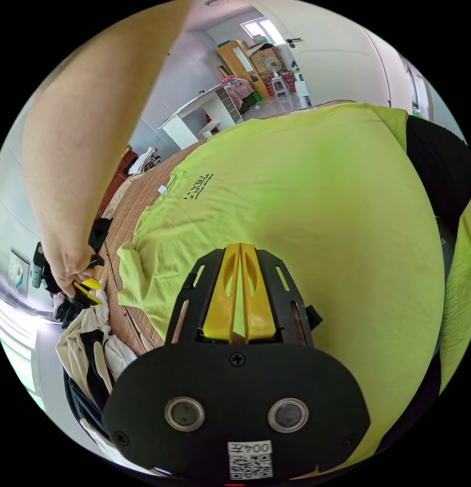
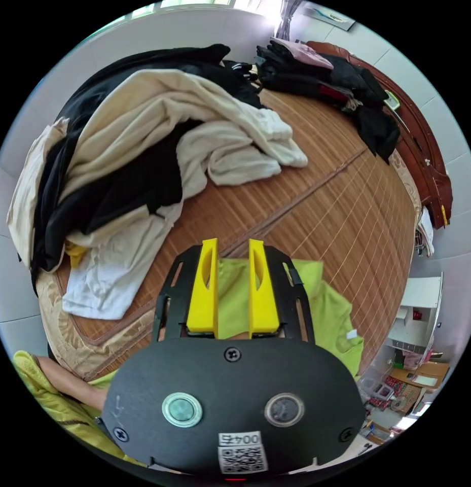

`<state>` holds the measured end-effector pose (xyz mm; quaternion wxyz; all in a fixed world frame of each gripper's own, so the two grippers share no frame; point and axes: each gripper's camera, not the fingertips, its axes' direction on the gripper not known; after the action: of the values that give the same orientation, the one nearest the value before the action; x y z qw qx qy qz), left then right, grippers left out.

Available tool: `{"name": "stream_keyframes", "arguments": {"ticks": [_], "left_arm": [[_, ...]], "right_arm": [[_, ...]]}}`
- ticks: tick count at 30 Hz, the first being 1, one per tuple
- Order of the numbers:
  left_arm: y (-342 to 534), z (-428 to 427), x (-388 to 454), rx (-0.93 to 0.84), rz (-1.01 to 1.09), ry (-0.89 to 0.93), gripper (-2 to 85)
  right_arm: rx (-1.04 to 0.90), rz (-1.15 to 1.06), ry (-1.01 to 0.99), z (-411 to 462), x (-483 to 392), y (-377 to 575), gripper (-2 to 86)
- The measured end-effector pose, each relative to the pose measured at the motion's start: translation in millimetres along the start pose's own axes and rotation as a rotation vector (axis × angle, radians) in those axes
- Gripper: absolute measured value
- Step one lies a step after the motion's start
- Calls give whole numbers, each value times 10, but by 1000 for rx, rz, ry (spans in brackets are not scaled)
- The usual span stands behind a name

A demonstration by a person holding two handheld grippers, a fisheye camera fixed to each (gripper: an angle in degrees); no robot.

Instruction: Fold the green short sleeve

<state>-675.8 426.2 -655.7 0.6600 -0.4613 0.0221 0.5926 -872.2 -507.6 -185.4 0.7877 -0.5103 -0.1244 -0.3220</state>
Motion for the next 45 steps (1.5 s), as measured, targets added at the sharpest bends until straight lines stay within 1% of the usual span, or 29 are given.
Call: {"name": "stream_keyframes", "arguments": {"ticks": [4,6,9,12,15,18,20,22,23,25,30,32,34,36,38,40,41,43,45], "left_arm": [[-12,12,-12,-3,12,3,7],[-18,22,-33,-5,11,9,7],[-32,41,-42,-11,16,12,7],[-44,42,-31,-10,31,10,7],[-55,45,-34,-11,34,11,7],[-80,61,-3,-20,53,5,7],[-97,75,19,-28,64,1,7],[-112,91,45,-36,75,-3,7],[-122,101,61,-42,83,-6,7],[-133,106,79,-44,89,-12,7],[-156,107,80,-44,86,-6,8],[-164,107,90,-45,88,-8,8],[-172,106,95,-44,87,-8,7],[-181,103,102,-42,88,-7,8],[-190,100,109,-42,88,-6,8],[-201,98,117,-43,88,-6,8],[-208,96,121,-43,87,-5,8],[-217,91,129,-43,87,-4,8],[-227,86,136,-42,86,-2,8]], "right_arm": [[9,97,-5,194,75,407,87],[6,128,-35,267,144,446,86],[-18,174,-20,389,277,435,86],[-65,201,-33,524,446,467,61],[-4,232,-82,451,635,599,30],[86,244,-114,291,729,765,19],[154,218,-127,163,673,851,18],[231,138,-144,48,477,908,18],[234,111,-142,51,415,902,18],[182,38,-129,204,205,812,20],[131,-18,-144,538,57,662,30],[148,-42,-167,547,46,632,34],[161,-127,-241,483,-30,601,40],[198,-167,-207,348,-73,636,51],[255,-153,-183,185,61,700,67],[294,-19,-196,105,572,743,68],[296,14,-195,114,721,738,69],[270,137,-142,221,1279,625,70],[214,164,-130,344,1559,430,73]]}}
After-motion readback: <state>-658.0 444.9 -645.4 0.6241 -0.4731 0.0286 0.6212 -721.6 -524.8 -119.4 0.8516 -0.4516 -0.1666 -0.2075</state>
